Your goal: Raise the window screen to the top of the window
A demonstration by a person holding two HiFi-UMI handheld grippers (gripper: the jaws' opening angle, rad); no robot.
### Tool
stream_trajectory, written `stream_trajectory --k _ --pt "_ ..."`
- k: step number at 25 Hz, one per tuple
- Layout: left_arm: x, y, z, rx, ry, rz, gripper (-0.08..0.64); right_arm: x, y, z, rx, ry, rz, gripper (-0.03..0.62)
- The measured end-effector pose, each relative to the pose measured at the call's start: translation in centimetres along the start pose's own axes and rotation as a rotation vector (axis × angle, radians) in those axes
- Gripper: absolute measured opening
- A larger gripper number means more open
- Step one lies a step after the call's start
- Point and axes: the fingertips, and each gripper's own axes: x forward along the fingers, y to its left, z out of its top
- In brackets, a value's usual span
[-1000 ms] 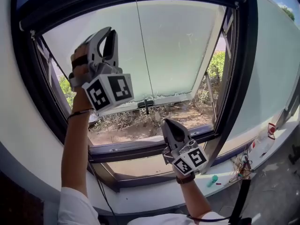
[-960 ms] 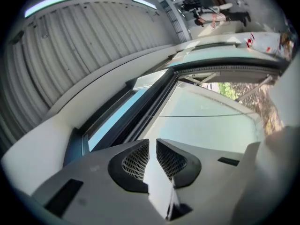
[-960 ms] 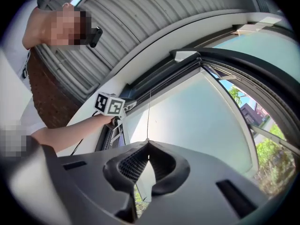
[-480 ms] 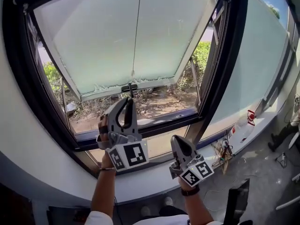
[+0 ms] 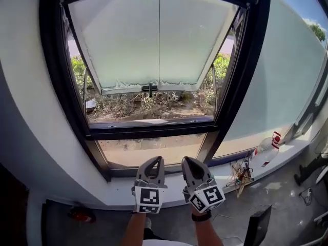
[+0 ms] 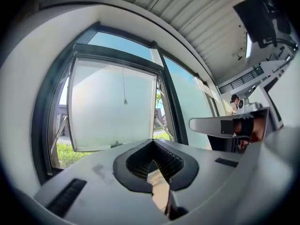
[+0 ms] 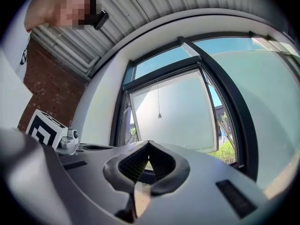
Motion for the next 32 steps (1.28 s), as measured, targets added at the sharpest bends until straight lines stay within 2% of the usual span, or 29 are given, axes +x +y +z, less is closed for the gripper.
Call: stream_trajectory --k 2,6,8,13,21,25,32 --pt "-2.1 -3.2 -0.9 -0.037 0.029 0.018 0.002 -4.2 0.3 -1.1 0.008 0.052 -0.001 -0.009" --pt "-5.3 -8.9 -3.7 -0.007 0.1 0.063 0.002 -11.2 -1.9 -5.9 0.108 0.201 -0.075 -0.009" --pt "-7.2 -10.2 -4.5 -0.023 0.135 0.076 0.002 -13.3 -2.3 -6.4 0.132 0.227 -0.092 -0.009" --pt "-9.8 -9.1 -3.3 -0.088 0.127 0.124 0.002 -14.0 -0.7 -3.0 0.068 0.155 -0.059 -0.009" --pt "-12.0 -6.4 -1.3 -0.022 0.104 0.133 0.002 -11.2 3.2 -0.3 0.037 0.086 -0.015 -0.009" --pt "-13.3 -3.7 -1.4 -0.013 0.112 0.145 0.002 -9.1 6.0 -0.6 0.046 0.087 0.006 -0.009" --pt "-14.6 -0.8 -2.2 -0.024 0.107 0.139 0.002 -6.5 10.5 -2.0 -0.014 0.133 0.064 -0.009"
